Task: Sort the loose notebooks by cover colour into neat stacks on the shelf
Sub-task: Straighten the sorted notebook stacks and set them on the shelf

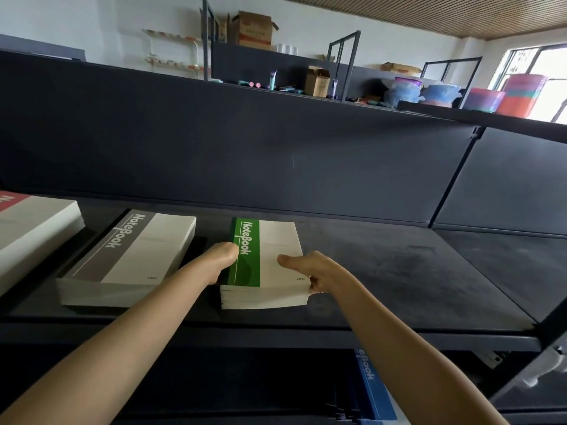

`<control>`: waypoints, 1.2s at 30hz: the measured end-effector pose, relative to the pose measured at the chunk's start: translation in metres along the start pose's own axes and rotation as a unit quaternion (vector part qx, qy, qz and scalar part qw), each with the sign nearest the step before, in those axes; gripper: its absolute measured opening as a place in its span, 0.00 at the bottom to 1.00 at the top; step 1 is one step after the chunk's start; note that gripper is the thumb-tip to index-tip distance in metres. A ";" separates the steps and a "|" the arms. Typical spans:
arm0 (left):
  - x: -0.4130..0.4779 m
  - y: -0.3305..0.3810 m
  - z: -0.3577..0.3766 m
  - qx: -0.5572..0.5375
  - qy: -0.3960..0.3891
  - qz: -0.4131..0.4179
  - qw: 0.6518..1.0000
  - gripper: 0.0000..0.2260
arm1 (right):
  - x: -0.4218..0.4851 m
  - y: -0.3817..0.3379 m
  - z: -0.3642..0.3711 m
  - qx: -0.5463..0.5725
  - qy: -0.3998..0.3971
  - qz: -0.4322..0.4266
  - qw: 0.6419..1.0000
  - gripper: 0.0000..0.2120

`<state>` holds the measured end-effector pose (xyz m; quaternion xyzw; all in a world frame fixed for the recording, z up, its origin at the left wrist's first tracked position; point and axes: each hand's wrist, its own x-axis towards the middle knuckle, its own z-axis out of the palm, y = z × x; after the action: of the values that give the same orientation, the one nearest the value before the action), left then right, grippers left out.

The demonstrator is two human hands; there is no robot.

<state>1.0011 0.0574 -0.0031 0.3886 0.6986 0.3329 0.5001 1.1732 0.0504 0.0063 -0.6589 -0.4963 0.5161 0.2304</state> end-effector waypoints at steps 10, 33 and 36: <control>0.003 -0.002 -0.005 0.027 0.001 0.015 1.000 0.16 | -0.002 0.001 0.006 -0.012 -0.006 -0.007 1.000 0.14; -0.050 0.009 0.050 0.498 0.126 0.281 0.810 0.27 | -0.028 0.034 -0.026 -0.405 0.195 -0.126 0.884 0.24; -0.074 0.003 0.091 0.540 0.140 0.312 0.769 0.26 | -0.046 0.058 -0.050 -0.452 0.186 -0.121 0.864 0.26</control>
<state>1.1030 0.0010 0.0062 0.7405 0.6656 0.0892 -0.0264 1.2438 -0.0034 -0.0017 -0.7092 -0.6991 0.0710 0.0563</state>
